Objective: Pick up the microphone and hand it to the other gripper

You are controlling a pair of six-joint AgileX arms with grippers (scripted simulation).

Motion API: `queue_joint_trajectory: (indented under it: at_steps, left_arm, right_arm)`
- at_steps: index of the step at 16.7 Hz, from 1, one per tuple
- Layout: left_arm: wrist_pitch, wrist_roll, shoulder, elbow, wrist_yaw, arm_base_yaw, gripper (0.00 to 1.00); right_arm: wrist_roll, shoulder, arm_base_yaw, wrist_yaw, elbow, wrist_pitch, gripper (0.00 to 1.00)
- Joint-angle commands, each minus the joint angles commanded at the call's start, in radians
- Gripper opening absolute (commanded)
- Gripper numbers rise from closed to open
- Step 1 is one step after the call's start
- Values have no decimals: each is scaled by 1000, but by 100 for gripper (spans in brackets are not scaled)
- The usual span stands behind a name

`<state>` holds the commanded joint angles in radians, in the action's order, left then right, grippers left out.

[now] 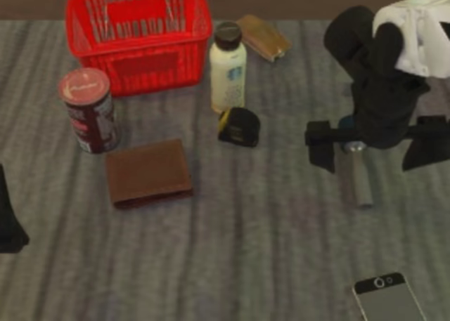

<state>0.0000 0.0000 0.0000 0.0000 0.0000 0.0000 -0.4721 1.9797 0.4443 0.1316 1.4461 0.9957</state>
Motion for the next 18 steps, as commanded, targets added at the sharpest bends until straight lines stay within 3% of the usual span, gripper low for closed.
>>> queue_joint_trajectory:
  at_steps: [5,13,18]
  left_arm:
    - [0,0,0,0,0,0,100]
    - [0,0,0,0,0,0,100]
    - [0,0,0,0,0,0,100]
  right_arm:
    - [4,7,-6,-1,-12,-18,100]
    - [28,167,-30,0,-145,-320,100]
    - [30,182,-33,0,-156,-342,100]
